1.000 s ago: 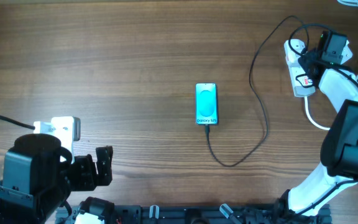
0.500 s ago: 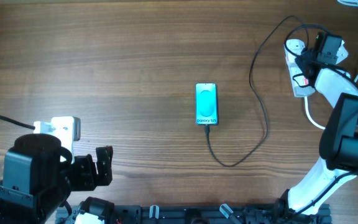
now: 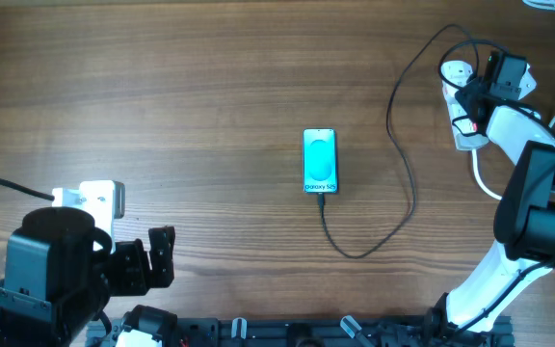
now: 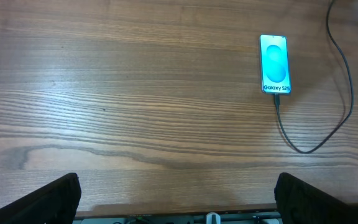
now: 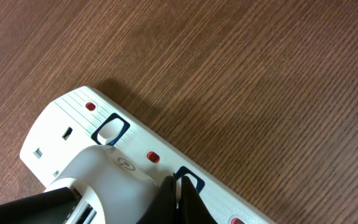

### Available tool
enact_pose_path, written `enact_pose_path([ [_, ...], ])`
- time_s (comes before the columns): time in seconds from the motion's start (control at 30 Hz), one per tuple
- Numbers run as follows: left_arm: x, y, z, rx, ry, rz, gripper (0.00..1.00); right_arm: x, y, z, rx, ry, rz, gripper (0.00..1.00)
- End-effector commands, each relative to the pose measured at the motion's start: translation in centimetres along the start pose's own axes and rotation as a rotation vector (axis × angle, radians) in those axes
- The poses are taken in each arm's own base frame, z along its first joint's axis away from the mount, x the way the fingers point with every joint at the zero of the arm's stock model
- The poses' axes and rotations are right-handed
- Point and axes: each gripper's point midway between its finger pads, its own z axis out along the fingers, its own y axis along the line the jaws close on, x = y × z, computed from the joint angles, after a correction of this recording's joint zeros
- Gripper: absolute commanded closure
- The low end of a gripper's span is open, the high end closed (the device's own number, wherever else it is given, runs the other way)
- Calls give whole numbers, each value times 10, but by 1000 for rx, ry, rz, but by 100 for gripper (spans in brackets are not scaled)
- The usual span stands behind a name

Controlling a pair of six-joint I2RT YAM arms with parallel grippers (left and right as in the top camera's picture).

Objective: Plug charger to phone and switch on socket

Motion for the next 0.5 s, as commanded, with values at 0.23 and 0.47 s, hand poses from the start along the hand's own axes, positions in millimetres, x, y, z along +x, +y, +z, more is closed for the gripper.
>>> enact_pose_path([
  [0.23,0,3,0,-17,-3,3,0,72,39,8,-50,155,-121,96],
  [0.47,0,3,0,-17,-2,3,0,76,10,0,79,183,-128,96],
])
